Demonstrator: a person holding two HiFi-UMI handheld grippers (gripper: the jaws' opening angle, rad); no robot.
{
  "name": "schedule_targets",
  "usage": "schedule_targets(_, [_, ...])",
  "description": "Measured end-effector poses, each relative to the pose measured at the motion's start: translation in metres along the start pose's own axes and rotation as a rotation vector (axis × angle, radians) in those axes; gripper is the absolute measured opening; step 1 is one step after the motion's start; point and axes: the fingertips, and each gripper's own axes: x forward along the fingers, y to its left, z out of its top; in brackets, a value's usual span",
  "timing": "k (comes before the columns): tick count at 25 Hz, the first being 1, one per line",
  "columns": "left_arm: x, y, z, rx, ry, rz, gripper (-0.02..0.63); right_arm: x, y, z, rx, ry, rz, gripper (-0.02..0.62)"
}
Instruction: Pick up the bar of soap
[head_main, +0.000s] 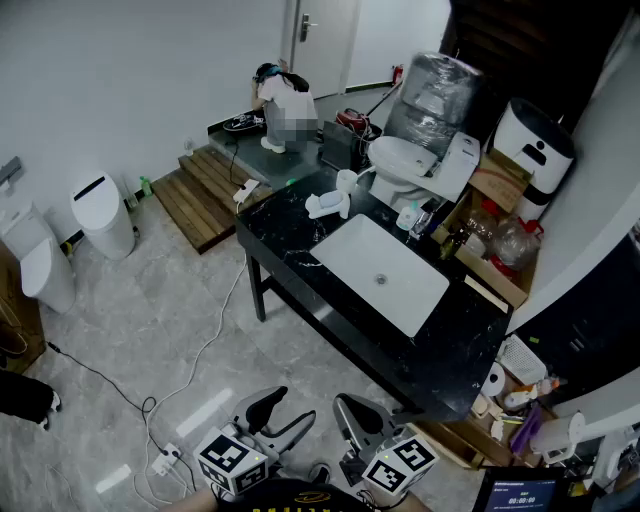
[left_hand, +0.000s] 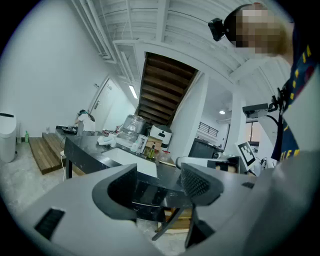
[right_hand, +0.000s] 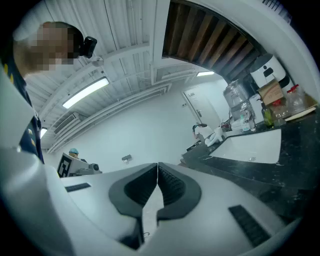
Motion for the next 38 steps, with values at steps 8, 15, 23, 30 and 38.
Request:
schedule_targets(8, [-0.003,-0.096,-0.061,-0.030,0.078,-0.014,0.287,-0.104,-0.020,-0.015,-0.026,0.023,-0.021,0.017])
schedule_targets(15, [-0.008,-0.114,-0.055,-0.004,0.053,0.008,0.287,-0.120,-0.008,-0.013,-0.035,0.004,0.005,0.017])
schedule_targets(23, [-0.012,-0.118,-0.054,0.005,0.018,0.040,0.287,-0.115,0.000,-0.013,-0.077,0.011,0.047,0.018])
schedule_targets(30, [-0.009,-0.090,-0.054,-0.031,0.022,0.075,0.287,-0.087,-0.006,-0.017,-0.070,0.051,0.063,0.018])
schedule_targets(38, [0.008,-0.025,-0.032,-0.062,0.017,0.057,0.287,-0.019,-0.026,-0.007,-0.043,0.071,0.038,0.018])
